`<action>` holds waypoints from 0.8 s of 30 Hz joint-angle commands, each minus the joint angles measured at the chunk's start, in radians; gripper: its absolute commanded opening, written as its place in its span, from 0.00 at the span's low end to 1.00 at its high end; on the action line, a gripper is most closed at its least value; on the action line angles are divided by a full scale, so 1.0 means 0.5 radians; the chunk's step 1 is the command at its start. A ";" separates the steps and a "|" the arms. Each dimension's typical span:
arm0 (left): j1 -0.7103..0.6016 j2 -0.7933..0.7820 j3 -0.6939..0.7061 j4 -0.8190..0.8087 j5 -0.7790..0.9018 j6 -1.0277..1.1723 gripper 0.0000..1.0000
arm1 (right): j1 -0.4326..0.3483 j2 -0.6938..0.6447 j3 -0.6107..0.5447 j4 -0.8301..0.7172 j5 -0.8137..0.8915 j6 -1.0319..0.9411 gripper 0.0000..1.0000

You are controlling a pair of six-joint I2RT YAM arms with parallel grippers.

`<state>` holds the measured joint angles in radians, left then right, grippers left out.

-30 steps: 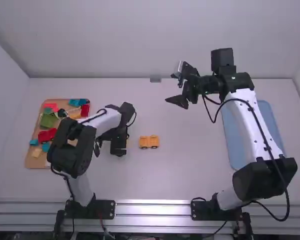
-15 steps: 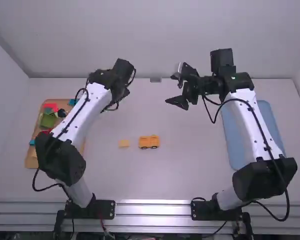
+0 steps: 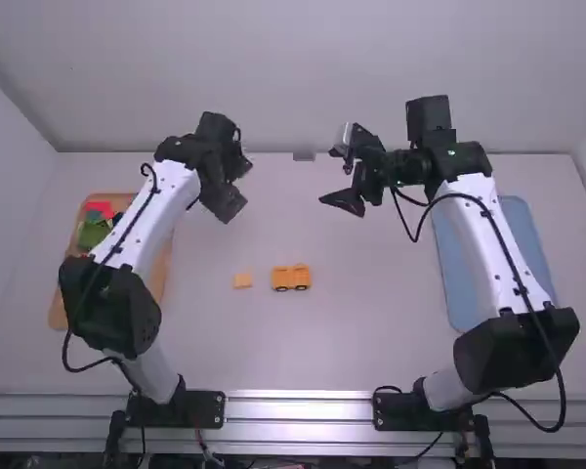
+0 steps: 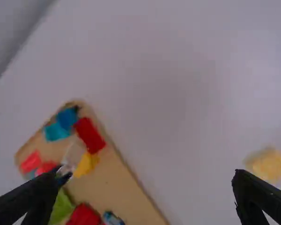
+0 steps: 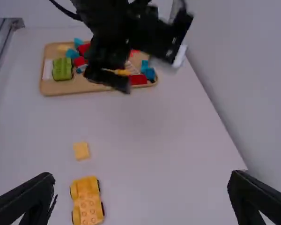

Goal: Assemble lego blocks to make yellow taxi

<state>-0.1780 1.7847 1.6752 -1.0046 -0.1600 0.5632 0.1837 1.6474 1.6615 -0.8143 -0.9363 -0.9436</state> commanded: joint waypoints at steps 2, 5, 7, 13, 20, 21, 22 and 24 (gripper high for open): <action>0.217 -0.021 -0.118 -0.029 0.950 1.013 0.99 | 0.005 -0.011 0.053 -0.005 -0.024 0.010 0.99; 0.425 -0.021 -0.289 -0.009 1.611 1.442 0.99 | -0.004 -0.011 0.053 -0.009 -0.023 0.009 0.99; 0.476 -0.020 -0.360 -0.007 1.788 1.575 0.99 | -0.009 -0.011 0.053 -0.010 -0.010 0.009 0.99; 0.616 -0.020 -0.932 0.356 2.232 1.984 0.99 | -0.027 -0.011 0.053 -0.003 -0.010 -0.011 0.99; 0.638 -0.020 -1.472 1.012 2.340 1.769 0.99 | -0.034 -0.011 0.053 -0.002 -0.011 0.009 0.99; 0.653 -0.020 -1.559 1.139 2.344 1.715 0.99 | -0.021 -0.011 0.053 -0.003 -0.011 0.010 0.99; 0.666 -0.020 -1.610 1.209 2.341 1.690 0.99 | -0.015 -0.011 0.053 -0.003 -0.011 0.010 0.99; 0.693 -0.017 -1.697 1.321 2.345 1.658 0.99 | -0.005 -0.011 0.053 -0.003 -0.011 0.009 0.99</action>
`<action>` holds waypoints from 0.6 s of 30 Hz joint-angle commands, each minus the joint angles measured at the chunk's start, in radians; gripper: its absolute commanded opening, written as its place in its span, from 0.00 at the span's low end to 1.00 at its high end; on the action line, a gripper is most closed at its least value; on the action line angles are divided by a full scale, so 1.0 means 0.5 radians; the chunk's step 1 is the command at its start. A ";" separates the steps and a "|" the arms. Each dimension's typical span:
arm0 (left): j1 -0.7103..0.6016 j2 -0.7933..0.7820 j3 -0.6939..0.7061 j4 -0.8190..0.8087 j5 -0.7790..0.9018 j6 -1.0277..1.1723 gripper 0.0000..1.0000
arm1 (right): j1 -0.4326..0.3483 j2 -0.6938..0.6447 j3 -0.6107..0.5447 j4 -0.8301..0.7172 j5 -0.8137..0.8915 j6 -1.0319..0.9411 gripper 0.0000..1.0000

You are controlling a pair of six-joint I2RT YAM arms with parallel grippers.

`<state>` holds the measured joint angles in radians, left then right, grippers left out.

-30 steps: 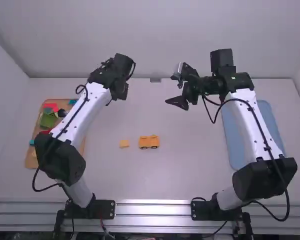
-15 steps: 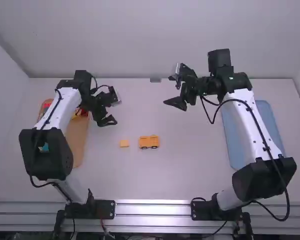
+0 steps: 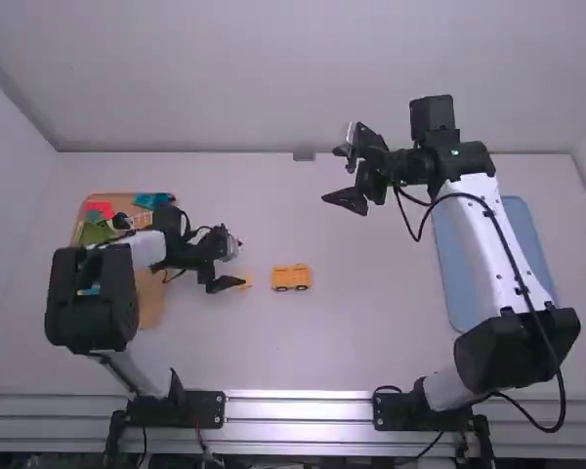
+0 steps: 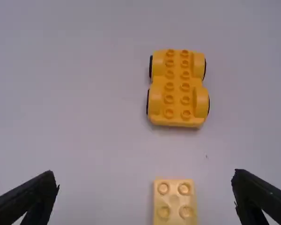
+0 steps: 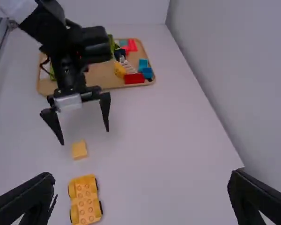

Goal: Assemble lego blocks to make yellow taxi

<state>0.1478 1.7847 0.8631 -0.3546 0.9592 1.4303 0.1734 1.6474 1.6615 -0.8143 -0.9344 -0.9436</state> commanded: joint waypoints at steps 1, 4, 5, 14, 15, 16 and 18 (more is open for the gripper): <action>0.063 -0.011 -0.141 0.108 0.108 -0.108 0.99 | 0.026 -0.011 0.053 -0.002 -0.013 0.007 0.99; 0.087 0.027 -0.244 0.243 0.108 -0.104 1.00 | 0.066 -0.011 0.053 -0.002 -0.011 -0.013 0.99; 0.083 0.053 -0.269 0.289 0.109 -0.108 0.99 | 0.088 -0.011 0.053 -0.002 -0.008 -0.012 0.99; 0.071 0.279 -0.240 0.433 0.092 -0.101 0.98 | 0.225 -0.011 0.053 -0.002 0.203 -0.005 0.99; 0.072 0.296 -0.231 0.433 0.092 -0.100 0.97 | 0.237 -0.011 0.053 -0.001 0.218 -0.005 0.99; 0.075 0.307 -0.230 0.430 0.092 -0.096 0.97 | 0.248 -0.011 0.053 -0.002 0.229 -0.006 0.99; 0.085 0.314 -0.236 0.406 0.092 0.024 0.86 | 0.278 -0.011 0.053 -0.001 0.258 -0.006 0.99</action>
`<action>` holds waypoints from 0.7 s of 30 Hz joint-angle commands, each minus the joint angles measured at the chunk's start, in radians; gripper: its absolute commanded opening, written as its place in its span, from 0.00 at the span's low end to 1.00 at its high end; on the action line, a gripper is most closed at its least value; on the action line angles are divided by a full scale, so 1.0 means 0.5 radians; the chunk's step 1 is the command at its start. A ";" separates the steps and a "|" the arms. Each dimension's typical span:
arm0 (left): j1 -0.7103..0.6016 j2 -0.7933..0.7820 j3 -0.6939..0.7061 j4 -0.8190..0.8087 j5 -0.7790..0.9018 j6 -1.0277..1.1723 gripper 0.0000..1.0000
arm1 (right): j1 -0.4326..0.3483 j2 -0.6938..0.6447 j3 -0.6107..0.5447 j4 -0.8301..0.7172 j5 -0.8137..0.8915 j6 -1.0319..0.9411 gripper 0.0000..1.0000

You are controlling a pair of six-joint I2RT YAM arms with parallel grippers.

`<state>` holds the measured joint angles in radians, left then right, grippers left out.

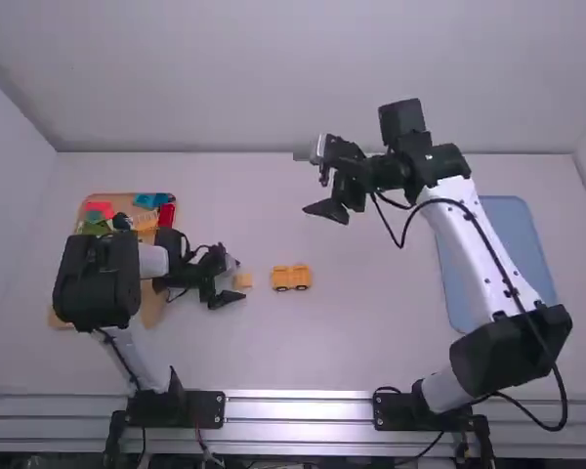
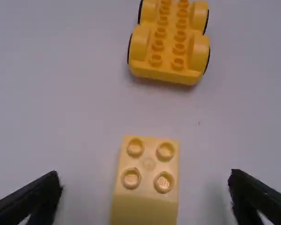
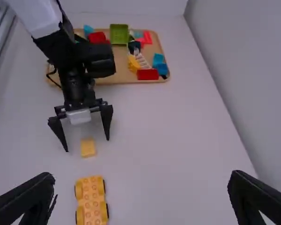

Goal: Assemble lego blocks to make yellow taxi

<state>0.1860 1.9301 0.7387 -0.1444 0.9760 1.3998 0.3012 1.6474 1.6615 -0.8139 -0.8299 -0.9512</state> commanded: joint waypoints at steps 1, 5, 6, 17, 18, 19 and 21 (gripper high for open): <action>0.008 0.023 0.008 -0.025 0.060 0.146 0.78 | 0.032 -0.011 0.053 -0.002 0.048 0.005 0.99; 0.006 0.023 -0.028 0.013 0.057 0.201 0.65 | 0.040 -0.011 0.053 0.017 0.047 0.011 0.99; 0.006 0.023 -0.037 0.023 0.058 0.201 0.64 | 0.035 -0.011 0.053 0.022 0.047 0.010 0.99; 0.006 0.023 -0.186 0.354 0.060 0.109 0.48 | 0.024 -0.011 0.053 0.043 0.039 0.009 0.99; 0.006 0.023 -0.189 0.359 0.060 0.110 0.48 | 0.024 -0.011 0.053 0.043 0.040 0.010 0.99; 0.006 0.023 -0.197 0.370 0.060 0.111 0.46 | 0.024 -0.011 0.053 0.043 0.039 0.010 0.99; 0.006 0.023 -0.196 0.369 0.060 0.111 0.39 | 0.024 -0.011 0.053 0.043 0.039 0.009 0.99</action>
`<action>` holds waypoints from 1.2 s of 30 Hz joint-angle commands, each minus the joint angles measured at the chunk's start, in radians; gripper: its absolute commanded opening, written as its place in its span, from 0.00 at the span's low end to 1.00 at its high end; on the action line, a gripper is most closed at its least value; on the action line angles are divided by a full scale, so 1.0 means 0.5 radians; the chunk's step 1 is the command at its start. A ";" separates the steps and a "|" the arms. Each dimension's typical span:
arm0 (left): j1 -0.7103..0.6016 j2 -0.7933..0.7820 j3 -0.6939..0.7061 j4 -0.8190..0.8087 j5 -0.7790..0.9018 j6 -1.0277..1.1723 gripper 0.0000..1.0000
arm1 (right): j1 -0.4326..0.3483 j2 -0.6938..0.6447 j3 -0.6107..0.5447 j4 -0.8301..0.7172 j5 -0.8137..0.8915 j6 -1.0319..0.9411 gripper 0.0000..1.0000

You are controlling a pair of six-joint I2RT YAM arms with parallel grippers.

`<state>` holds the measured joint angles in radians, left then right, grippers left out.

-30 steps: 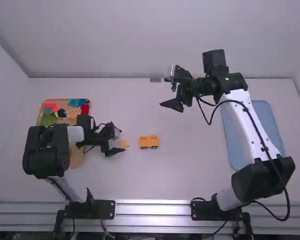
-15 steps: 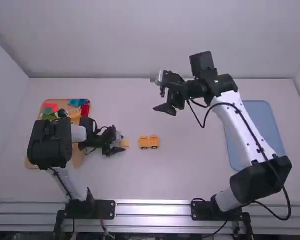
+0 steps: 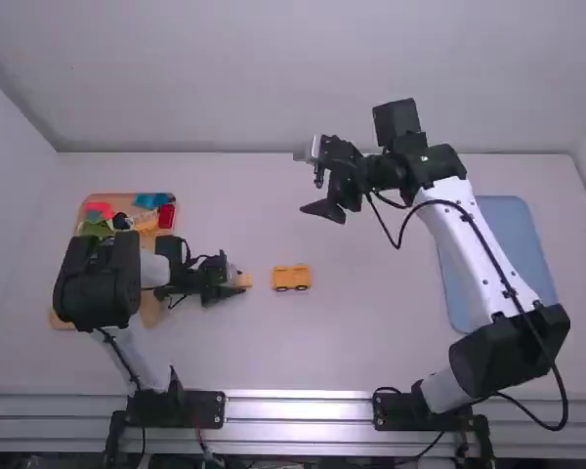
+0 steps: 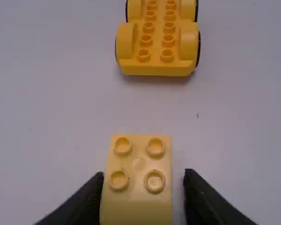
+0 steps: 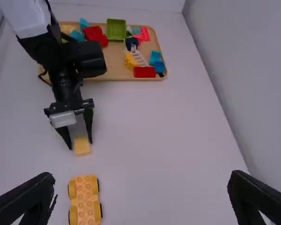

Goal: Assemble lego blocks to make yellow taxi

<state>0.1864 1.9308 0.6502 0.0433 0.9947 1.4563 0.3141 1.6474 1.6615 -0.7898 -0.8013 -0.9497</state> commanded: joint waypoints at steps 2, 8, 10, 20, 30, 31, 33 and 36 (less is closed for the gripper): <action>0.005 0.021 -0.013 -0.017 0.022 -0.004 0.35 | 0.002 -0.011 0.053 -0.005 -0.018 0.007 0.99; 0.005 0.021 -0.014 -0.002 0.024 -0.002 0.26 | -0.014 -0.011 0.053 -0.003 -0.012 0.005 0.99; 0.005 0.021 -0.014 0.001 0.024 -0.002 0.30 | -0.011 -0.011 0.053 0.005 -0.011 0.004 0.99; 0.005 -0.101 -0.014 0.179 0.195 -0.352 0.09 | -0.024 -0.011 -0.063 -0.277 -0.072 -0.412 0.99; -0.024 -0.401 -0.014 0.069 0.292 -0.565 0.13 | -0.081 -0.011 -1.033 0.594 -0.346 -0.474 0.99; -0.036 -0.428 -0.014 0.063 0.301 -0.565 0.13 | -0.080 -0.011 -1.165 0.758 -0.372 -0.472 0.99; -0.066 -0.457 -0.014 0.076 0.314 -0.603 0.12 | -0.079 -0.011 -1.389 1.070 -0.391 -0.437 0.99; -0.129 -0.472 -0.014 0.112 0.332 -0.688 0.13 | -0.079 -0.011 -1.627 1.499 -0.394 -0.252 0.99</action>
<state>0.1467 1.7161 0.6495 0.1013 1.1183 1.1576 0.2722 1.6436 0.9005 -0.0887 -0.9569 -1.1400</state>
